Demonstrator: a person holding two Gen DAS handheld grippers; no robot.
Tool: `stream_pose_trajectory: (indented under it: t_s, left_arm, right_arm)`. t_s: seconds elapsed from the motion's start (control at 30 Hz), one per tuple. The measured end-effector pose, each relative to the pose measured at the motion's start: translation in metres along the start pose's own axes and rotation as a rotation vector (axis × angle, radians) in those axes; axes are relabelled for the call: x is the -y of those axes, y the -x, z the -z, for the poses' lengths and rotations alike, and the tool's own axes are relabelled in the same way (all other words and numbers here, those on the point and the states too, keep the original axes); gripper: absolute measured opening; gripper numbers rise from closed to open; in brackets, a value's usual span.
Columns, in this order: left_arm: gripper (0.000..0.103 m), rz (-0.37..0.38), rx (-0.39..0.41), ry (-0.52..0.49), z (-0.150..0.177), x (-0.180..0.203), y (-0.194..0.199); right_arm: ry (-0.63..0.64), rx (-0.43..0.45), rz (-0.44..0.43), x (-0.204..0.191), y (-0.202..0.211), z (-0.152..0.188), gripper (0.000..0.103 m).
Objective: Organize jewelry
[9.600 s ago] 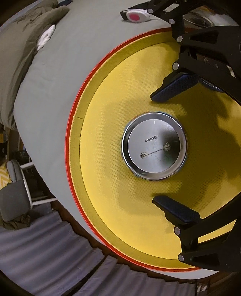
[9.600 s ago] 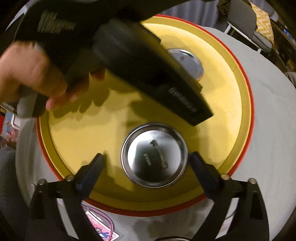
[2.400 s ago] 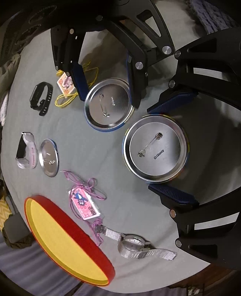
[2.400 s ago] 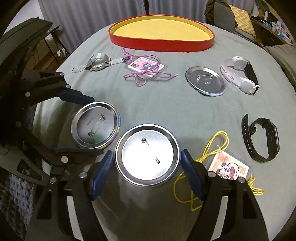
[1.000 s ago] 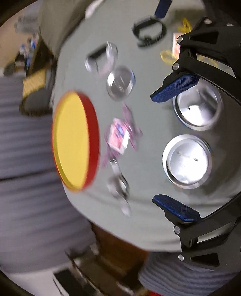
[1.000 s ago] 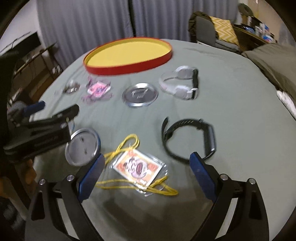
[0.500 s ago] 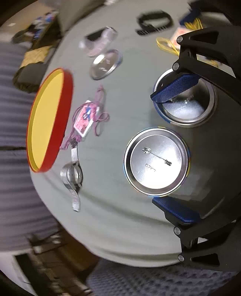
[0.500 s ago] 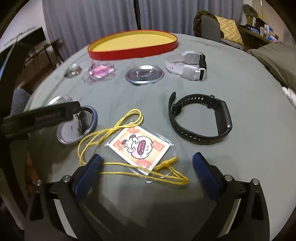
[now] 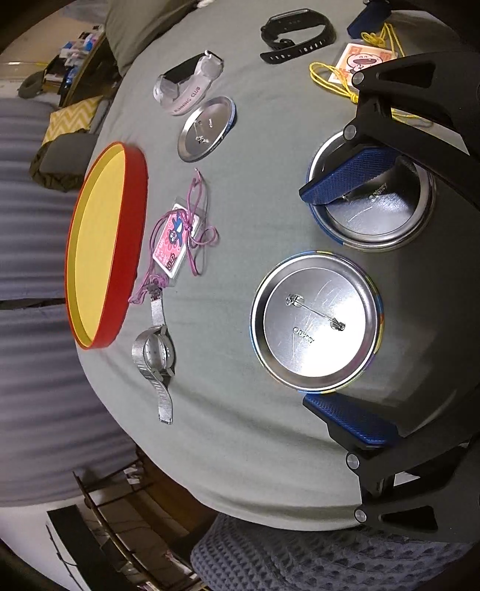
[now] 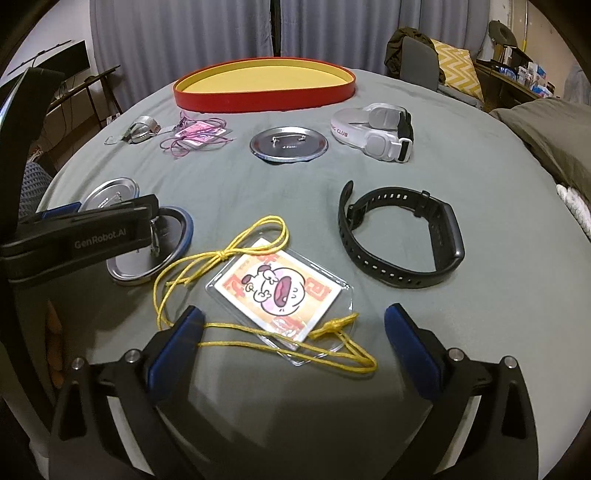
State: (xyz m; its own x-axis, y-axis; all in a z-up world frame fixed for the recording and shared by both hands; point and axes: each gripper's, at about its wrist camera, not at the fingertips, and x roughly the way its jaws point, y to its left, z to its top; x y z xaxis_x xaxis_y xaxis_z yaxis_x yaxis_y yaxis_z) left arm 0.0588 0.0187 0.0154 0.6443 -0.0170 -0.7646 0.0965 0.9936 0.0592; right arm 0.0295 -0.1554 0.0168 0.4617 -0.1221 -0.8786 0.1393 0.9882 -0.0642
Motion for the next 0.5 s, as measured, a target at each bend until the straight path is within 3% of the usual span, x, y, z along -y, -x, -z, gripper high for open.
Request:
stream_pose_trajectory:
  t_s: [0.5]
  left_arm:
    - [0.098,0.0,0.0,0.0,0.0002,-0.0002,0.0007]
  right_arm:
    - [-0.014,-0.005,-0.016,0.0012,0.0002,-0.0009,0.095]
